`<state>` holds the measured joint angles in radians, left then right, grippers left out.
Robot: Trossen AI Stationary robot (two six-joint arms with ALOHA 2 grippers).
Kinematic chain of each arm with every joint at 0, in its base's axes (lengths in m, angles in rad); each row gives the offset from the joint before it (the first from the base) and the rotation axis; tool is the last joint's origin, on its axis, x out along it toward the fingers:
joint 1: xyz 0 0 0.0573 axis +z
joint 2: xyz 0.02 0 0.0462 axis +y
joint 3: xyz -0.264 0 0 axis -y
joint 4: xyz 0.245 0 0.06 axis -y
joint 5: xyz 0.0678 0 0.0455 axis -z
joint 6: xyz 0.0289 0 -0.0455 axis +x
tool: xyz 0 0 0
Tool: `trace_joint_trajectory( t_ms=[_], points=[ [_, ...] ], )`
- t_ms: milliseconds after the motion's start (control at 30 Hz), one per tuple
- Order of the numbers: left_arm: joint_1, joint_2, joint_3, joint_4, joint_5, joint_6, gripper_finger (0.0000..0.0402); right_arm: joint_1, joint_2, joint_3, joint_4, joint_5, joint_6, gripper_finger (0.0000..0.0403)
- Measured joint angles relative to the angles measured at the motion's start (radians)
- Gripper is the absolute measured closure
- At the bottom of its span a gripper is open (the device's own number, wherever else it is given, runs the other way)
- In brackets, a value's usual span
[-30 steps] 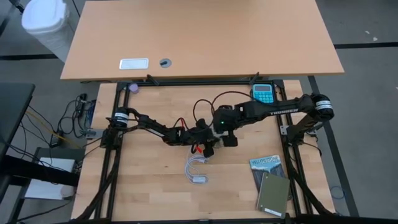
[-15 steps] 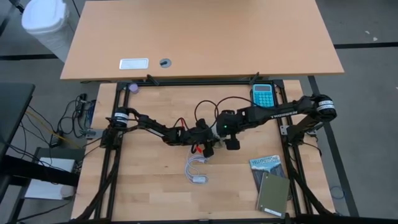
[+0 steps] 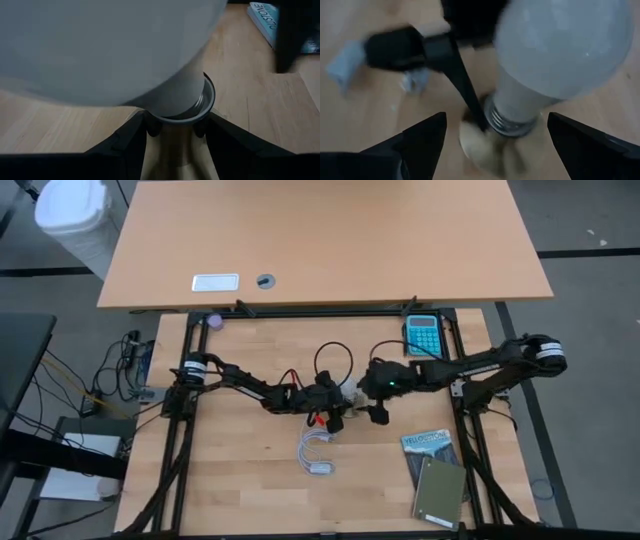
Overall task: Screw lightbulb
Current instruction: Insert the lightbulb into the desk lamp
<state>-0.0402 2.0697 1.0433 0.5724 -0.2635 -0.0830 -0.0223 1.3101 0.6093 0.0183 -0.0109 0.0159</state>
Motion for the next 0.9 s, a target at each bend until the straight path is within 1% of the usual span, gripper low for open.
trace_joint_trajectory(
  t_ms=[67,133,333,467,700,900],
  points=[
    [0.0,0.0,0.0,0.0,0.004,0.002,0.0213,-0.002,-0.007,-0.067,0.148,-0.014,0.022,0.0056],
    [0.0,0.0,0.0,-0.002,0.009,0.002,0.0213,-0.01,0.0,-0.111,0.244,-0.017,0.037,0.0056],
    [0.0,-0.001,0.001,-0.01,0.015,0.023,0.0213,-0.017,0.071,-0.132,0.373,-0.044,0.032,0.0059],
    [0.0,-0.002,0.001,-0.015,0.015,0.024,0.0213,-0.006,0.078,-0.128,0.377,-0.029,0.002,0.0072],
    [0.0,-0.002,0.001,-0.015,0.015,0.025,0.0213,-0.005,0.069,-0.129,0.356,-0.019,0.0,0.0102],
    [0.0,-0.002,0.001,-0.015,0.015,0.026,0.0213,-0.005,0.069,-0.129,0.325,-0.013,0.005,0.0116]
  ],
)
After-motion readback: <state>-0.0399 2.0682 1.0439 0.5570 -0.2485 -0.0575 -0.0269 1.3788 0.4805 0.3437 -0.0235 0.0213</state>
